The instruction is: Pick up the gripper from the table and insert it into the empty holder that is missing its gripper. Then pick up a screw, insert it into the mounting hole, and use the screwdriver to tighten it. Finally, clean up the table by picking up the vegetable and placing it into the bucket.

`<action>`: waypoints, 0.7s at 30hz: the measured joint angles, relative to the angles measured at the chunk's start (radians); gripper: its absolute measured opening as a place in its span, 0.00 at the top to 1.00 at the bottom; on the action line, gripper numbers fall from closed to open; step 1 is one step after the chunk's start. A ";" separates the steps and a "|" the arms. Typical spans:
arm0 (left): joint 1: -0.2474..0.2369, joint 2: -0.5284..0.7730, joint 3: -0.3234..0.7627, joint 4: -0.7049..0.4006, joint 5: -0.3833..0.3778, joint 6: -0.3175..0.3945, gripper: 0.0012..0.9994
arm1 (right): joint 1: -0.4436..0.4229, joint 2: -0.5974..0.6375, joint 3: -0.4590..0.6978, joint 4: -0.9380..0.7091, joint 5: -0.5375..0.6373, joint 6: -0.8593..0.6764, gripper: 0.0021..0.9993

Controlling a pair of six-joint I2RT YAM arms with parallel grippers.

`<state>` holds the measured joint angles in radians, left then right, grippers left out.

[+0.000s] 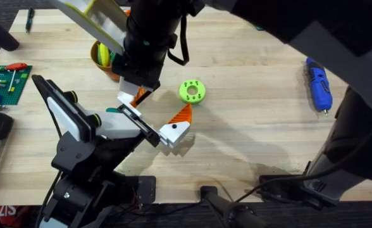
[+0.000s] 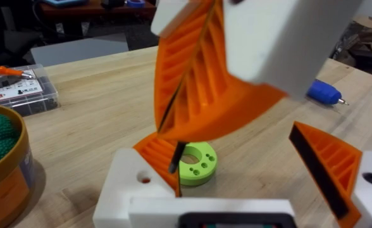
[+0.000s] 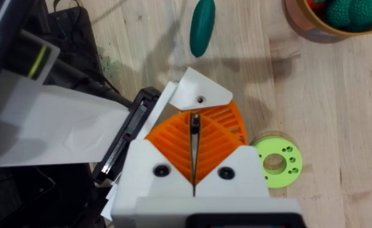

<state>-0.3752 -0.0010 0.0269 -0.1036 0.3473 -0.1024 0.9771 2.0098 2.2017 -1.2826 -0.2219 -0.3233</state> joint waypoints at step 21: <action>0.000 0.002 0.000 0.002 -0.003 -0.003 0.01 | 0.000 0.000 0.016 0.047 0.000 0.002 0.99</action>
<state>-0.3752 0.0006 0.0269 -0.1017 0.3439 -0.1059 0.9768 2.0094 2.2177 -1.2357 -0.2222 -0.3214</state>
